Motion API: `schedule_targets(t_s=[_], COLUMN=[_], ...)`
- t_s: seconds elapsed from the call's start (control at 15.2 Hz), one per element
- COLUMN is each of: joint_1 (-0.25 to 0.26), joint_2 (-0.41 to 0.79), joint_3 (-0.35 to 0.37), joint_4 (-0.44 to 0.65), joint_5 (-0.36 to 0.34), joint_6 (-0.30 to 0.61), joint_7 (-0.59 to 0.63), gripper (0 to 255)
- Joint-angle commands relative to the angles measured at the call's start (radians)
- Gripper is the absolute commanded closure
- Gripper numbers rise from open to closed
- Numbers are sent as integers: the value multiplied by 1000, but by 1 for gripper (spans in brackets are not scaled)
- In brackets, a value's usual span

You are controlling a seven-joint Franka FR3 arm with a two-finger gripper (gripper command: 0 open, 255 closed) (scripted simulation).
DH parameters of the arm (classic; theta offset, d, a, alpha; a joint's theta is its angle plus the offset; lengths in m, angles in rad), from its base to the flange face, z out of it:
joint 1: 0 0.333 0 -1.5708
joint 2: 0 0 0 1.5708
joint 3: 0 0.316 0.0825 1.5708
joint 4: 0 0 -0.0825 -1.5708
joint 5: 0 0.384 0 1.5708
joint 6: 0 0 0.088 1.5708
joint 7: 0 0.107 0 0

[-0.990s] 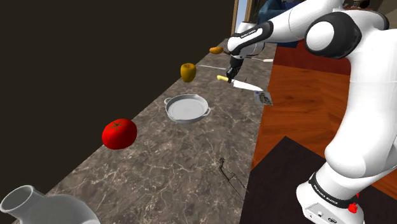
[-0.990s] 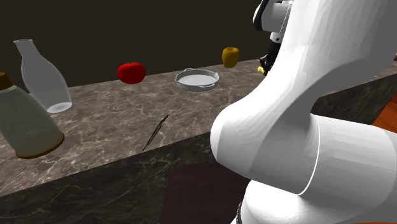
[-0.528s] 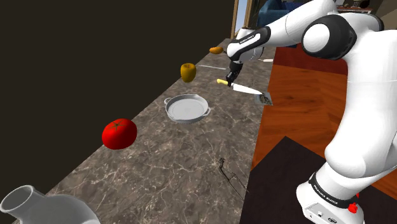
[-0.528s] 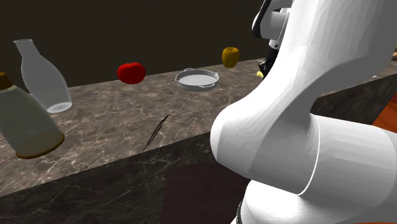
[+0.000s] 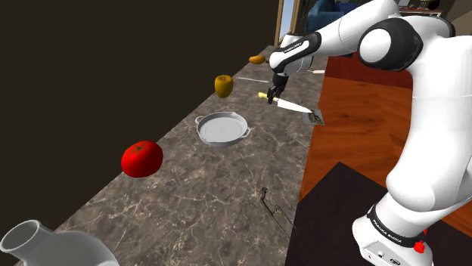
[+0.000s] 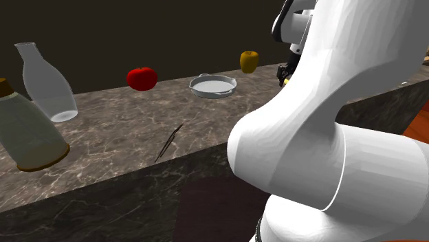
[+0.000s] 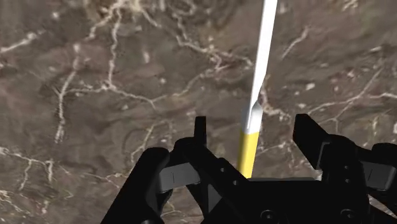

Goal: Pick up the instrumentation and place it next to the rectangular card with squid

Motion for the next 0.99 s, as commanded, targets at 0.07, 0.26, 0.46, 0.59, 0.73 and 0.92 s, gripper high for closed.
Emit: schedule_targets(t_s=[0.07,0.26,0.46,0.59,0.73,0.92], joint_1=[1,-2,-7,-7,-7,-7], joint_2=[1,-22,-76,-76,-76,-76], joint_3=[0,0,-2,-2,-2,-2], joint_4=[-1,-2,12,12,12,12], joint_5=[0,0,0,0,0,0], joint_6=[0,-22,-90,-90,-90,-90], joint_7=[0,-1,0,0,0,0], gripper=[0,0,0,0,0,0])
